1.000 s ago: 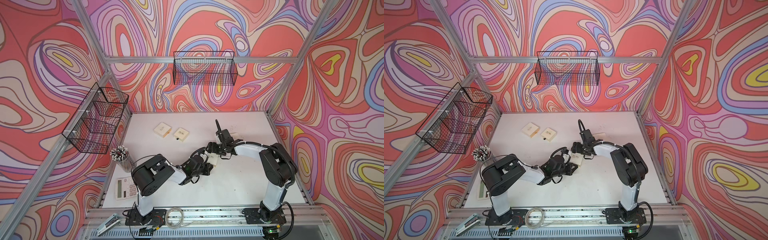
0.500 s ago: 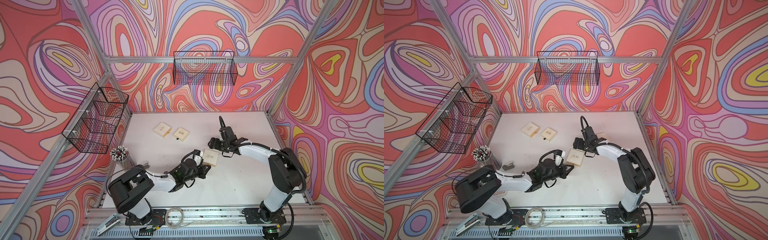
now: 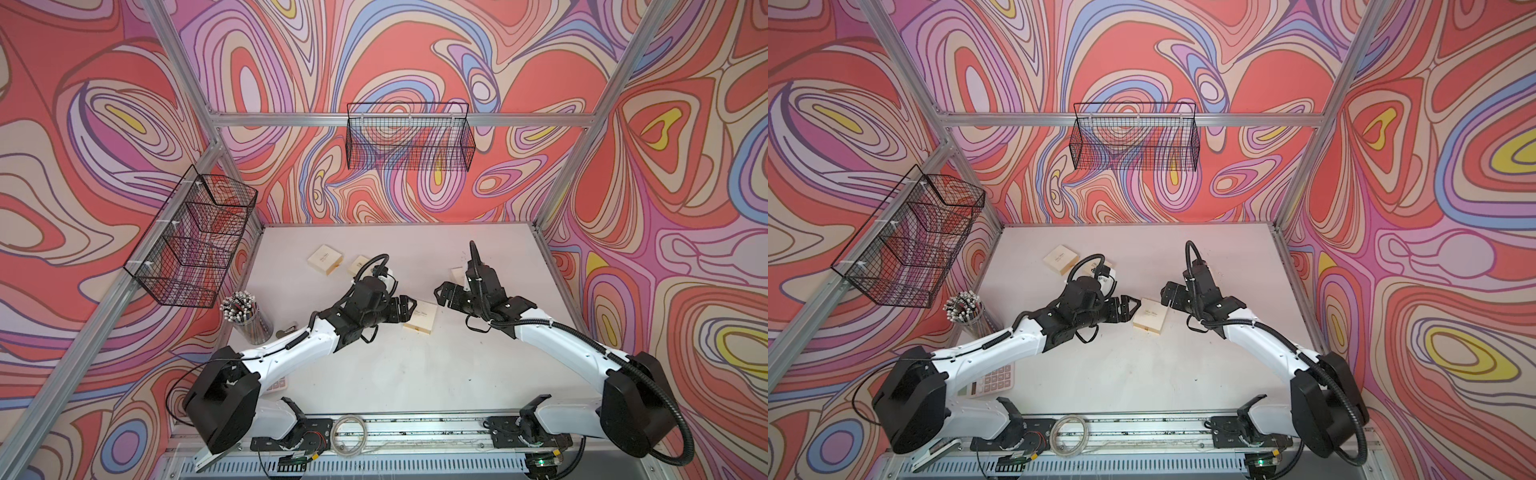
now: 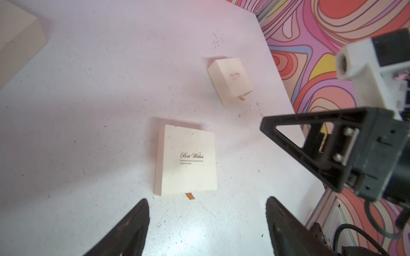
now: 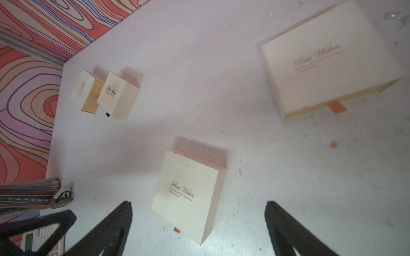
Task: Take out the earrings from the drawer-style jewelry box
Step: Close the drawer of the jewelry box, then move the jewelry box to the center of the board.
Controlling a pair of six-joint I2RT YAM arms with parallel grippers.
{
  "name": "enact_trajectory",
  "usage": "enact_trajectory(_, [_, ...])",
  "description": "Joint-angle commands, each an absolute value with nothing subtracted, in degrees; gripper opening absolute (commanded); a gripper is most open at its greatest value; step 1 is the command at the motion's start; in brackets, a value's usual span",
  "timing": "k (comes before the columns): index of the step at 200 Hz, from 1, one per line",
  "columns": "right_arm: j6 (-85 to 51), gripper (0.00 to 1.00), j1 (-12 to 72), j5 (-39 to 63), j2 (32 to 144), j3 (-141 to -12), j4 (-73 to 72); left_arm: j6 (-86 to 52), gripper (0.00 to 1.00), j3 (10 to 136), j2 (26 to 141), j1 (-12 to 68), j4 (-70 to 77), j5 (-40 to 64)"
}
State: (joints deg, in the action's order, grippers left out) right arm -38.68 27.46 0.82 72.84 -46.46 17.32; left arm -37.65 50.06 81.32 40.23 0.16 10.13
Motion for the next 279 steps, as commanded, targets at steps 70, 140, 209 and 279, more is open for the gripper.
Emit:
enact_trajectory(70, [-38.83,0.98,27.49,-1.78,67.72,-42.84,20.99,-27.55,0.82,63.15,102.45,37.49,-9.56,20.44])
enact_trajectory(140, [-38.55,0.98,21.64,1.06,67.24,-41.13,20.02,-25.63,0.78,65.02,108.15,37.94,-5.89,28.65])
enact_trajectory(209, [-37.80,0.98,17.93,0.37,66.87,-40.52,21.11,-31.87,0.77,66.92,110.08,42.75,-1.96,28.59])
enact_trajectory(279, [-32.83,0.98,17.84,0.53,72.45,-43.66,21.04,-41.91,0.77,65.58,110.69,46.02,4.66,23.26])
